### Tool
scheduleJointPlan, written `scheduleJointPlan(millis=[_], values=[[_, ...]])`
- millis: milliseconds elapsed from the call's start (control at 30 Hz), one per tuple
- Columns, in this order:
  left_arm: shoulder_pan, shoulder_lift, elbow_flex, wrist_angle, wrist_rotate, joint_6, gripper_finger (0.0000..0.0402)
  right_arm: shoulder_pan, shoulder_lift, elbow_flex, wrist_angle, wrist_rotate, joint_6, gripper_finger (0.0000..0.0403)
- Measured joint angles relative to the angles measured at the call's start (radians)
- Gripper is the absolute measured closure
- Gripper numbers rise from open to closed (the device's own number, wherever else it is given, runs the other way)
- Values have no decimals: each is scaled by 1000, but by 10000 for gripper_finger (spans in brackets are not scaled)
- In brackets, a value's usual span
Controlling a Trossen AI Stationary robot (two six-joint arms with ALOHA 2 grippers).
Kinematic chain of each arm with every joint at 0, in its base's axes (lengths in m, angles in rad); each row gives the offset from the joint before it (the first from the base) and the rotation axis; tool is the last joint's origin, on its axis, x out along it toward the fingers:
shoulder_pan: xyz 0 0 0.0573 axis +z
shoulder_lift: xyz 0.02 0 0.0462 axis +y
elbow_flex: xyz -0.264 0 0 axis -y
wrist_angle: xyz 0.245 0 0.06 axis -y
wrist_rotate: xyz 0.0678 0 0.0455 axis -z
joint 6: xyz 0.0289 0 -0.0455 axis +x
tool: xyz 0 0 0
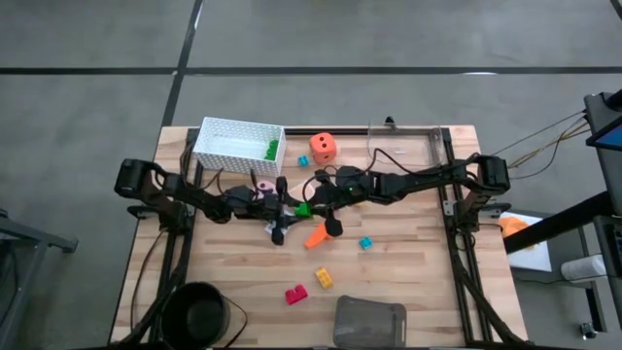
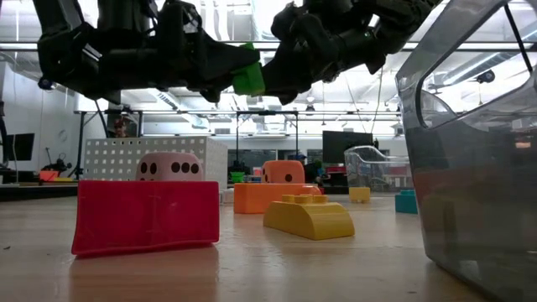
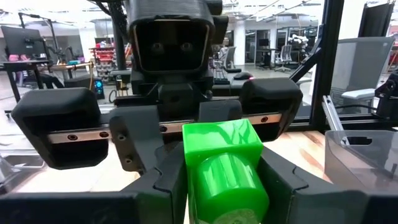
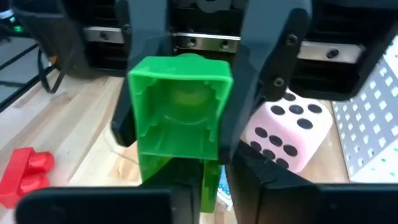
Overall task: Pick & Place Toys
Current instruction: Put the large green game piece into the white bin
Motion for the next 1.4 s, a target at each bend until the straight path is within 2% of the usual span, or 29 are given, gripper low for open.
scheduleJointPlan(millis=[167, 433, 600, 733, 967, 1100, 1233, 1333, 1400], values=[[-5, 0, 0, -26, 4, 11, 270, 0, 0, 0, -36, 55, 12, 267], [-6, 0, -8, -51, 15, 14, 270, -2, -3, 0, -84, 64, -18, 122], [-6, -15, -19, -53, 15, 17, 270, -3, -20, -1, -114, 65, -43, 68], [-6, -71, -42, -85, 11, 21, 270, -2, -62, -61, -60, 63, -69, 59], [-5, -233, -92, -229, -26, 38, 270, -3, -161, -306, 328, 51, -68, 58], [-5, -328, -117, -320, -104, 48, 270, -2, -241, -451, 447, 34, -37, 58], [5, -416, -133, -358, -235, 82, 270, -2, -336, -574, 473, 35, 16, 58], [44, -463, -132, -384, -321, 119, 270, 0, -403, -651, 483, 36, 48, 58], [94, -481, -131, -403, -341, 125, 270, 0, -437, -693, 511, 41, 62, 58]])
